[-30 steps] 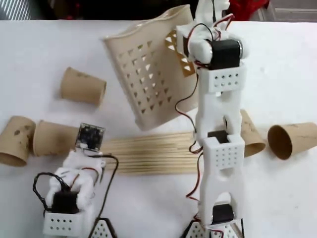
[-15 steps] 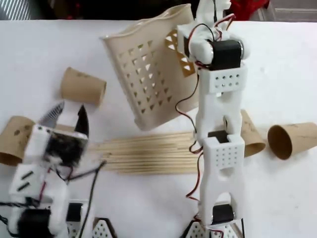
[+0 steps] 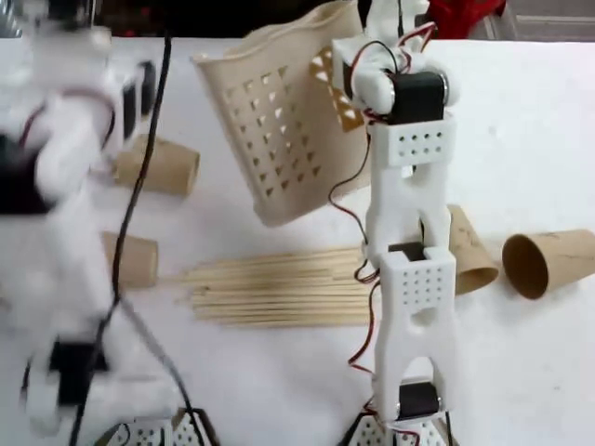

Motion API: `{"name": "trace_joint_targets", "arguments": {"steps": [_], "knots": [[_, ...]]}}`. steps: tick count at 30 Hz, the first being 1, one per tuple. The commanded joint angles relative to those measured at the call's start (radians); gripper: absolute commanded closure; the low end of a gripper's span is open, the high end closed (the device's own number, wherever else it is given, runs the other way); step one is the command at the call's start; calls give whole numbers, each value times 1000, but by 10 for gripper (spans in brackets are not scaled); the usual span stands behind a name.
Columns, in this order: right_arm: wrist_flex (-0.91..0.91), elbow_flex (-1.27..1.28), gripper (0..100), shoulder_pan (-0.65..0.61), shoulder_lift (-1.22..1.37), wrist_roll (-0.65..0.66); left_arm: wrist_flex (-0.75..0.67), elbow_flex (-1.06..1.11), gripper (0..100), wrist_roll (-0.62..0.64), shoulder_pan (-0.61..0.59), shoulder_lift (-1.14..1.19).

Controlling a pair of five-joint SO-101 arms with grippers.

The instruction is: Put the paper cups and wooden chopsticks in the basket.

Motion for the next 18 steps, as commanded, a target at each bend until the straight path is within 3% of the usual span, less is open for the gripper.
{"name": "trace_joint_targets", "arguments": {"steps": [1, 9, 14, 18], "knots": [[-71, -38, 983, -7, -62, -11, 98, -706, 827, 20, 1, 334], [163, 17, 984, -61, -234, 169, -3, -450, 826, 21, 41, 199], [162, 411, 984, -33, -423, 169, 8, -256, 819, 15, 111, 84], [119, 709, 983, -39, -638, 169, 92, -161, 745, 15, 159, -12]]}}
